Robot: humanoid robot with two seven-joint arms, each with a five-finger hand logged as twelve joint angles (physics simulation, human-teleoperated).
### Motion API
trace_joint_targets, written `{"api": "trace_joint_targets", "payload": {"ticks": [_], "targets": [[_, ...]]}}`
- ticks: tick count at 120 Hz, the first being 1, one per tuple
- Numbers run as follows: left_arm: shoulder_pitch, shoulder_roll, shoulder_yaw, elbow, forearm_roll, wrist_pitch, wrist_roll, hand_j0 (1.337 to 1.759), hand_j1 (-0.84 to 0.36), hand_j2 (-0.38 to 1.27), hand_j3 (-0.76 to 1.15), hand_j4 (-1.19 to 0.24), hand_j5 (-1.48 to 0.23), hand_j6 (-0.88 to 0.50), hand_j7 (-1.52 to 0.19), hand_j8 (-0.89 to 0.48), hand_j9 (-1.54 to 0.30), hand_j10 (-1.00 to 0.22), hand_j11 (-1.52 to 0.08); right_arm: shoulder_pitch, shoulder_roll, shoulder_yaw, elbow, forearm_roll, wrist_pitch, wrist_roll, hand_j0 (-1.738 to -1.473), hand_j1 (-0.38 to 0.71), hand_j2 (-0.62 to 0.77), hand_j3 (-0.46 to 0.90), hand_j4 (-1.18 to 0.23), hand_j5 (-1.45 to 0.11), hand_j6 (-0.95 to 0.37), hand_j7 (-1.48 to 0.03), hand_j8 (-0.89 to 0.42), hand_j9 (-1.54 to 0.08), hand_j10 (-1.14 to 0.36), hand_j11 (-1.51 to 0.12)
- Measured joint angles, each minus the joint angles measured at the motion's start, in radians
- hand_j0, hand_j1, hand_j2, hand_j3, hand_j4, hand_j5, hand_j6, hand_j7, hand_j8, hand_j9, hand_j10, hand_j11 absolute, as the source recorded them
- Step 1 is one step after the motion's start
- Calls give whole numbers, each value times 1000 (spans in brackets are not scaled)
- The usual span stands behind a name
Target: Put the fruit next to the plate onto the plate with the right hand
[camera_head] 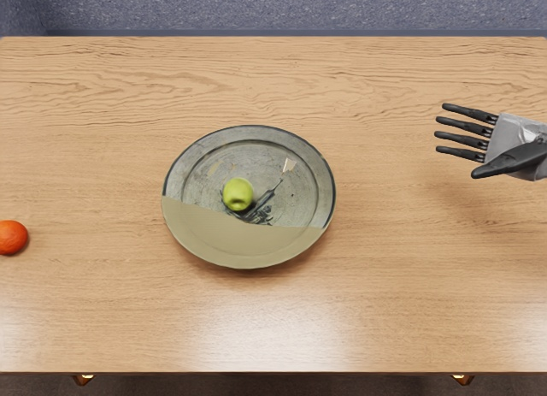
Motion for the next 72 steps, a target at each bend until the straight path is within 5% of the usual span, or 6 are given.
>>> {"api": "trace_joint_targets", "payload": {"ticks": [72], "targets": [[0,0,0,0,0,0,0,1658,69,47,0,-234,-304,-234,-304,-234,-304,-234,-304,0,0,0,0,0,0,0,-1658,-308,-5,0,-32,-45,-31,-45,-31,-45,-32,-45]]}}
